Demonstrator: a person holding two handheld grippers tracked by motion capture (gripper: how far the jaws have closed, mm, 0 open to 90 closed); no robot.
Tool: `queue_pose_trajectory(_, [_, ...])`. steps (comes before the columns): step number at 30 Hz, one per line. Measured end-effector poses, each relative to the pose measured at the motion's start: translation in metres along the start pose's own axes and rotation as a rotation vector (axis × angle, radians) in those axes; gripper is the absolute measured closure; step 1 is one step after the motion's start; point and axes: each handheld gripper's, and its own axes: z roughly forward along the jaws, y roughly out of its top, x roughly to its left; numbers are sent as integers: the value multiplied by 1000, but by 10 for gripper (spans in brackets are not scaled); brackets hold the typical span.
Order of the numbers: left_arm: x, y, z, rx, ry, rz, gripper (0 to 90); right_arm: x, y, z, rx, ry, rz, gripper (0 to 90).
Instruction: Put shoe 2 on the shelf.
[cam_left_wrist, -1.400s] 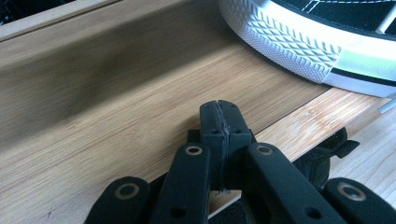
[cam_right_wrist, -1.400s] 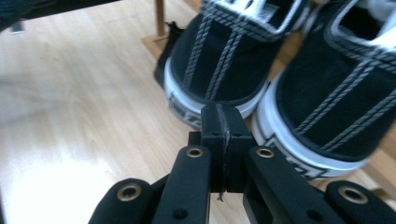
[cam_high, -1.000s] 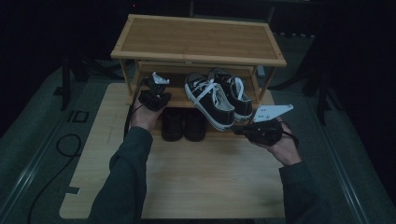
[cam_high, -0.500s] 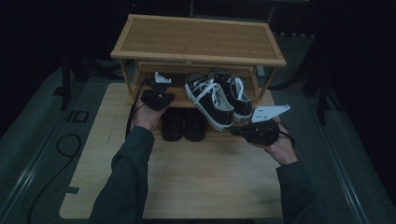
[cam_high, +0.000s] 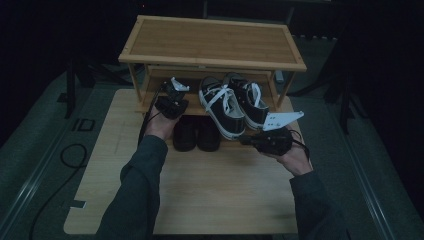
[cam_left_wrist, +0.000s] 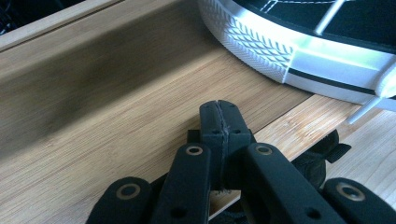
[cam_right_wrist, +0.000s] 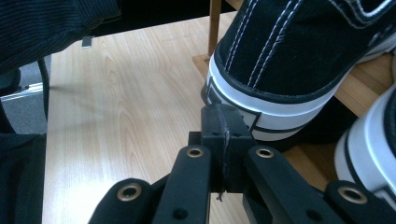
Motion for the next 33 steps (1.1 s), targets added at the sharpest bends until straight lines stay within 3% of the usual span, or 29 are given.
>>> queue_pose_trajectory(8, [1, 2, 0, 7, -12, -2, 900, 1, 5, 8, -13, 17, -7, 900])
queue_pose_trajectory(10, [2, 1, 2, -17, -69, -37, 900, 1, 6, 9, -15, 21, -6, 900])
queue_pose_trajectory(12, [-2, 3, 4, -27, -74, -34, 900, 2, 7, 9, -16, 20, -6, 900])
queue_pose_trajectory(16, [-11, 8, 7, -17, -65, -18, 900, 3, 7, 11, -9, 17, -8, 900])
queue_pose_trajectory(19, [-15, 10, 6, 1, -35, 13, 900, 3, 8, 11, -16, 18, -7, 900])
queue_pose_trajectory(26, [-17, 11, 6, 11, -19, 38, 900, 3, 12, 18, -31, 33, -3, 900])
queue_pose_trajectory(33, [-16, 12, 9, -12, -65, 0, 900, 5, 14, 24, -33, 37, -5, 900])
